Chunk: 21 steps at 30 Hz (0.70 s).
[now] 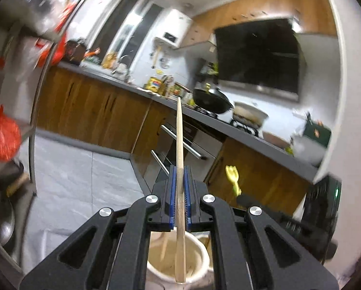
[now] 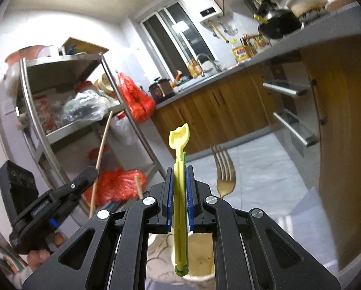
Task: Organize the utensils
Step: 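Lower yellow utensil into smaller pot with right tool while left inserts chopstick into larger pot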
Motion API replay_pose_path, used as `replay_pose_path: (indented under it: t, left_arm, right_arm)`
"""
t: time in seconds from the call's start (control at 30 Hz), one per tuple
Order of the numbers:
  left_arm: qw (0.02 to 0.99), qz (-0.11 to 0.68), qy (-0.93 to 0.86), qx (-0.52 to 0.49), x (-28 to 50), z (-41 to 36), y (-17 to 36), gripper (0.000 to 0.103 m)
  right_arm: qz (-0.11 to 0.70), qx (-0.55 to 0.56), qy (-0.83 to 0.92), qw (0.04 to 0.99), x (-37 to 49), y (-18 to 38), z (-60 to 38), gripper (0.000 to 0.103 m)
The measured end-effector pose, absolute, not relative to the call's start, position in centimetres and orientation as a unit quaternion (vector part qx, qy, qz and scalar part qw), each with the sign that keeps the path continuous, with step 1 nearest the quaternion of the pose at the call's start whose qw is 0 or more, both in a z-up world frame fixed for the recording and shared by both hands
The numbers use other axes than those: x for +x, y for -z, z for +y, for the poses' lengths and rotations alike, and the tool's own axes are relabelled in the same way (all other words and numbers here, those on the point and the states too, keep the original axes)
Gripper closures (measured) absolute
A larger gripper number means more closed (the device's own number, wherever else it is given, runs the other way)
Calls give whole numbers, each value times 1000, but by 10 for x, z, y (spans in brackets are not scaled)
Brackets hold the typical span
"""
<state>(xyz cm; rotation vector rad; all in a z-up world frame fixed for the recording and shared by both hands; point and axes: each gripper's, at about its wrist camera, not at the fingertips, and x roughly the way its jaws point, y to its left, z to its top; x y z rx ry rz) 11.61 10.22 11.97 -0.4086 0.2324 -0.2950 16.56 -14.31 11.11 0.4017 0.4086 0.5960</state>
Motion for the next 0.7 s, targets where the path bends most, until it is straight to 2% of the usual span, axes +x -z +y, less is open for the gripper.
replay_pose_path:
  t: [0.1, 0.33, 0.7]
  left_arm:
    - [962, 104, 134, -213, 127, 101, -112, 97]
    - [973, 108, 110, -169, 125, 83, -89, 97]
    - [975, 152, 118, -112, 108, 74, -82, 97]
  right_arm:
    - [200, 192, -290, 916, 172, -101, -133, 92]
    - [201, 146, -279, 928, 174, -82, -118, 92]
    - [225, 83, -271, 932, 165, -71, -110, 92]
